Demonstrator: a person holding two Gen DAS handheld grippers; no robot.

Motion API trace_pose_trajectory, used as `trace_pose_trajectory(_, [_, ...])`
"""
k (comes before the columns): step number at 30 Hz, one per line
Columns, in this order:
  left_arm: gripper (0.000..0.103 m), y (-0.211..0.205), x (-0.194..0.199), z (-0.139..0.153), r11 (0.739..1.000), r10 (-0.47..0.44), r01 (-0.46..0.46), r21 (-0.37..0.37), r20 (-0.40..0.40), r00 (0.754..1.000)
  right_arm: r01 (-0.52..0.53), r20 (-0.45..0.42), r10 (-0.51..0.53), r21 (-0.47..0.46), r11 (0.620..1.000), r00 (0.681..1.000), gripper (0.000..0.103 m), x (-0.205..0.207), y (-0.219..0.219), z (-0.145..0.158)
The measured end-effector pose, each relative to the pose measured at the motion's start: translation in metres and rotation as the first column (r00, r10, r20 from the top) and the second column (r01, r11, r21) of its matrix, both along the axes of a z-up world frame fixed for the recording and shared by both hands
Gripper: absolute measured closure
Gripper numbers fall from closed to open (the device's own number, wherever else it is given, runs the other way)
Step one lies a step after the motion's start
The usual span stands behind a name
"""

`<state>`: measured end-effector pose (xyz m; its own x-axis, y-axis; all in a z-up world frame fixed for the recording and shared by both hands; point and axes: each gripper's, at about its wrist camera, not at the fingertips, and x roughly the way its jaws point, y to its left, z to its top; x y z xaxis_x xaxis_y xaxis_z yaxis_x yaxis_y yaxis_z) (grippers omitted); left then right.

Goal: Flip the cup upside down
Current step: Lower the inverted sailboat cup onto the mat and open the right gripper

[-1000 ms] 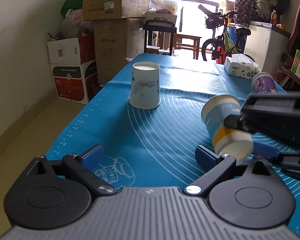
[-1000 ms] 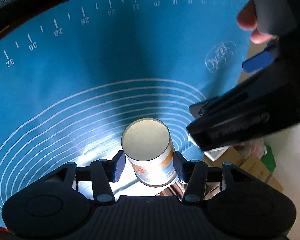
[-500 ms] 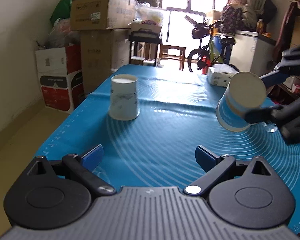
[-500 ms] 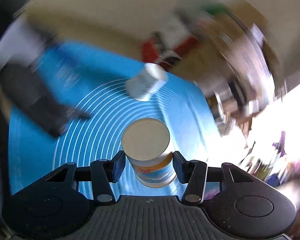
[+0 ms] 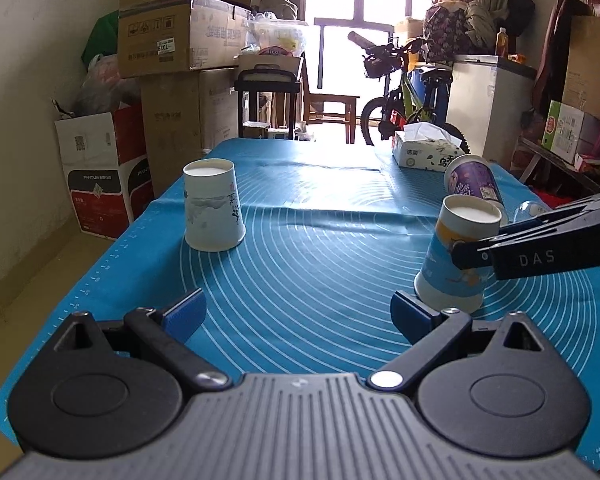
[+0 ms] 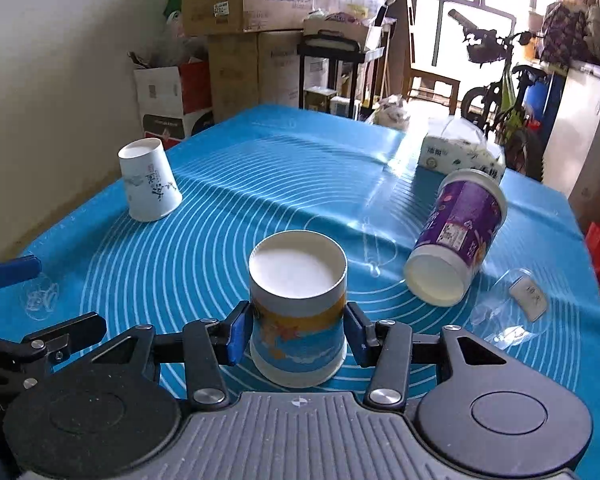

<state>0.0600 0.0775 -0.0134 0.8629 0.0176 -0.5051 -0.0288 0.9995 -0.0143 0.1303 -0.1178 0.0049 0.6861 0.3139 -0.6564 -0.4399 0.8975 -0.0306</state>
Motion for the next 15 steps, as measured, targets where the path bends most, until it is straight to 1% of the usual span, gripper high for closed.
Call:
trace_pose_trajectory(4, [0.005,-0.003,0.0,-0.001,1.0,-0.002,0.002,-0.003,-0.001,1.0,0.002,0.015,-0.002,0.007,1.0,1.0,0.056,0.001,0.002,-0.003])
trace_pose_trajectory(5, [0.005,-0.004,0.0,-0.001,1.0,-0.003,0.003,0.0,-0.001,1.0,0.003,0.016,-0.003,0.006,1.0,1.0,0.055,0.003,0.003,-0.004])
trace_pose_trajectory(6, [0.005,-0.005,0.0,-0.001,1.0,-0.005,0.005,0.002,-0.001,1.0,0.004,0.02,-0.004,0.001,1.0,1.0,0.047,0.001,0.003,-0.004])
trace_pose_trajectory(7, [0.005,-0.005,0.0,-0.001,1.0,-0.006,0.006,0.002,0.0,1.0,0.003,0.026,-0.003,-0.004,1.0,1.0,0.046,0.003,0.005,-0.005])
trace_pose_trajectory(9, [0.005,-0.006,-0.001,0.0,1.0,-0.006,0.006,-0.002,0.006,1.0,0.016,0.041,-0.015,-0.015,1.0,0.999,0.033,0.002,0.006,-0.005])
trace_pose_trajectory(11, [0.005,-0.007,-0.002,0.002,1.0,-0.008,0.008,-0.002,0.012,1.0,0.029,0.06,-0.029,-0.001,1.0,0.998,0.027,-0.003,0.002,-0.003])
trace_pose_trajectory(13, [0.005,-0.01,-0.004,0.004,1.0,-0.023,0.023,0.007,0.004,1.0,0.049,0.074,-0.051,0.026,0.998,0.996,0.024,-0.012,-0.004,0.001])
trace_pose_trajectory(14, [0.005,-0.012,-0.005,0.005,0.999,-0.031,0.031,0.012,-0.002,1.0,0.064,0.085,-0.068,0.04,0.997,0.994,0.019,-0.018,-0.007,0.003])
trace_pose_trajectory(15, [0.005,-0.013,-0.006,0.006,0.999,-0.036,0.036,0.015,-0.002,0.999,0.077,0.097,-0.082,0.054,0.996,0.992,0.011,-0.025,-0.011,0.005])
